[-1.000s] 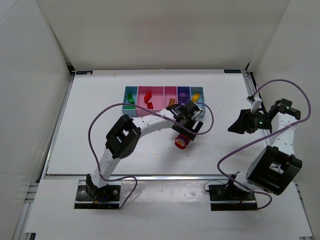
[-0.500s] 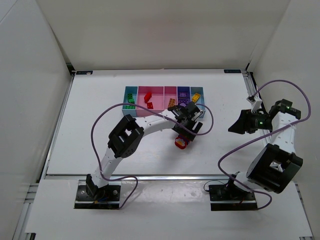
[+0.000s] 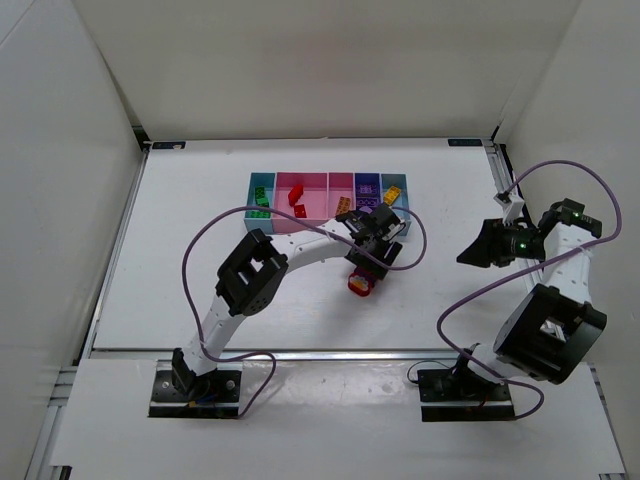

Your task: Sort the legos into containers by color

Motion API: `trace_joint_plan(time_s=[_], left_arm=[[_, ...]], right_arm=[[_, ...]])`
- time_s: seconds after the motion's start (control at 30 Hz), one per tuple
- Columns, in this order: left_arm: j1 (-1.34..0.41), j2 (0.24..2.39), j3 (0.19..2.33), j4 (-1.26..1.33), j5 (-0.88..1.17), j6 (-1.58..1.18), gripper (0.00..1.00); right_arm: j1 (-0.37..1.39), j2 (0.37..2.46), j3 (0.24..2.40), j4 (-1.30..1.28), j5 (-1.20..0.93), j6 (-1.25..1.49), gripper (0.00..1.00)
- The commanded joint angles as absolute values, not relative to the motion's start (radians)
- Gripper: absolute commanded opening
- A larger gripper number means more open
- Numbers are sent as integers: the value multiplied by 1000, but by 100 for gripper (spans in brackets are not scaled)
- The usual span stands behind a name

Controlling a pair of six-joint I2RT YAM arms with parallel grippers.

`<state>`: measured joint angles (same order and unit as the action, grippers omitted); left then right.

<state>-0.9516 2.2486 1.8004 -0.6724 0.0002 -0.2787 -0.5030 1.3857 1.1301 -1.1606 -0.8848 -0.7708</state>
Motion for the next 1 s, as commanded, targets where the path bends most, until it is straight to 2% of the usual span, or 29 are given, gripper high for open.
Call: trace_joint_plan(time_s=[0.0, 0.23, 0.37, 0.43, 0.53, 0.57, 0.67, 0.87, 0.97], left_arm=[[-957, 2151, 1809, -672, -61, -272, 25], [-864, 1936, 1767, -609, -60, -388, 21], [-769, 1868, 1750, -569, -20, -537, 11], [-741, 1856, 1767, -569, -60, -607, 10], [-695, 1847, 1814, -580, -121, -658, 10], [-675, 1848, 1828, -580, -130, -664, 10], [-652, 1861, 1887, -581, -175, -686, 10], [-620, 1867, 1942, -578, -204, -710, 10], [-608, 1855, 1937, -581, -195, -722, 10]], right_arm=[[-506, 1390, 1149, -1157, -936, -773, 56], [-486, 1362, 1158, -1073, -1090, -717, 59], [-453, 1345, 1140, -941, -1124, -563, 60], [-427, 1327, 1134, -872, -1097, -488, 61], [-361, 1194, 1077, -656, -994, -274, 61], [-329, 1157, 1057, -524, -956, -238, 61], [-192, 1068, 993, -352, -850, -87, 64], [81, 1208, 1072, -180, -750, 248, 64], [200, 1252, 1100, -54, -617, 313, 65]])
